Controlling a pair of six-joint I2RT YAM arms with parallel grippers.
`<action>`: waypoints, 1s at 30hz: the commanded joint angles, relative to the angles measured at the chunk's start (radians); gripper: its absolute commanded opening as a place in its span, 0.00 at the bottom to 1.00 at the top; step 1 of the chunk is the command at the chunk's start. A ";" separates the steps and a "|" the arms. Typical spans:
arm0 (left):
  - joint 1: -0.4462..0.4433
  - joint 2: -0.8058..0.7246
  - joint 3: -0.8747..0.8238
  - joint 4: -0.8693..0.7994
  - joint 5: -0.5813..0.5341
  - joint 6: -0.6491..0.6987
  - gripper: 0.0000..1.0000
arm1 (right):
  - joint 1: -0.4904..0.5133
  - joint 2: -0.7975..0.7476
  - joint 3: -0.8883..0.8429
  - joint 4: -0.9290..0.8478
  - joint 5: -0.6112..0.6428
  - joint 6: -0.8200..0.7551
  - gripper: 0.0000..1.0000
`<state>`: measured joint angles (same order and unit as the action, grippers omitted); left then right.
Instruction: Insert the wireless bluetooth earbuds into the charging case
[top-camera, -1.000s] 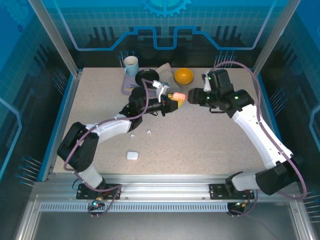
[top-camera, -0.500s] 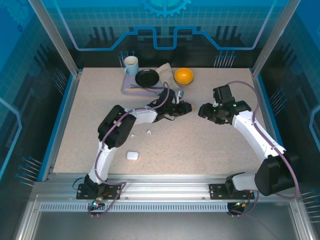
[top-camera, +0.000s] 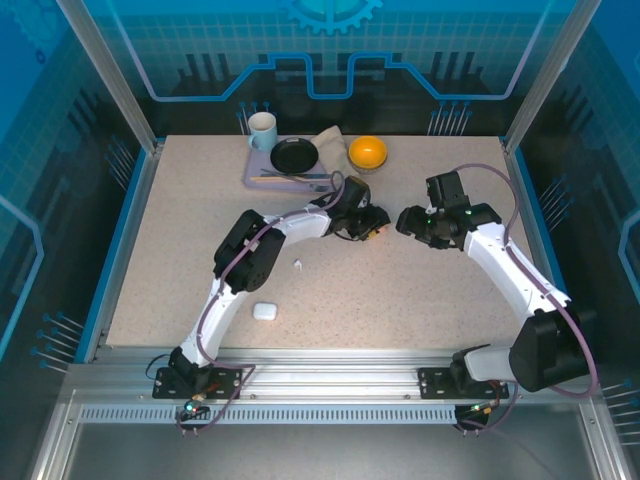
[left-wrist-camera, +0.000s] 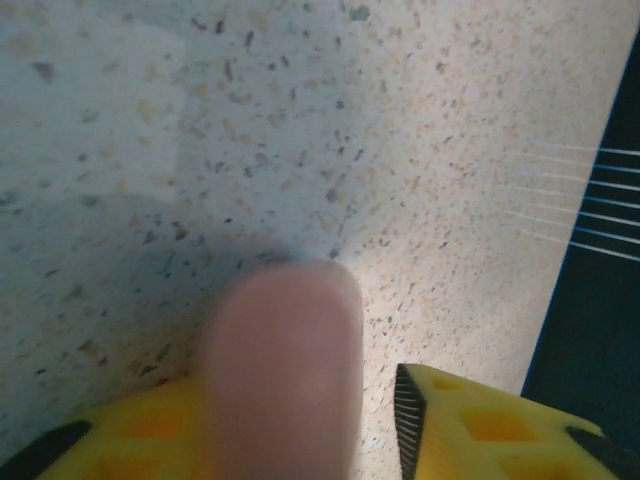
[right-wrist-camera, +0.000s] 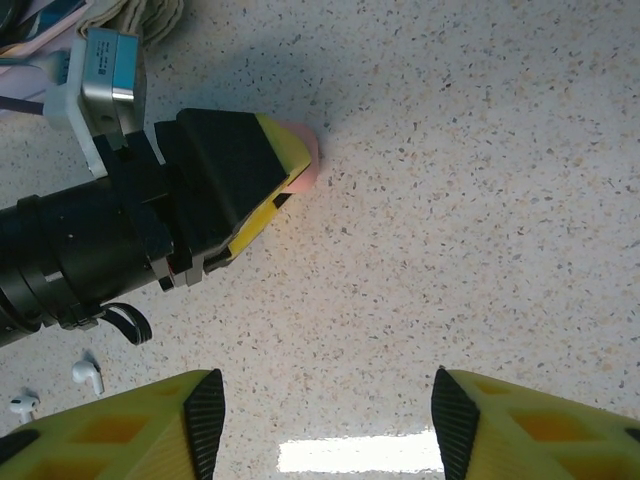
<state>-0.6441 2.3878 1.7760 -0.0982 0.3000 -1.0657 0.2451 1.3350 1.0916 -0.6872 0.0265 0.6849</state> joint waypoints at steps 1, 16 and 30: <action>0.008 0.027 0.062 -0.160 -0.010 -0.019 0.53 | -0.017 -0.031 -0.007 -0.010 0.008 0.007 0.61; 0.040 -0.230 -0.047 -0.339 -0.101 0.128 0.99 | 0.031 -0.202 -0.057 -0.109 0.035 0.070 0.70; 0.250 -0.949 -0.520 -0.390 -0.357 0.333 0.99 | 0.670 0.044 0.019 -0.103 0.286 0.468 0.77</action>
<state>-0.4770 1.5089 1.3495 -0.4454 0.0216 -0.7784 0.8352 1.2774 1.0389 -0.7868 0.2279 1.0294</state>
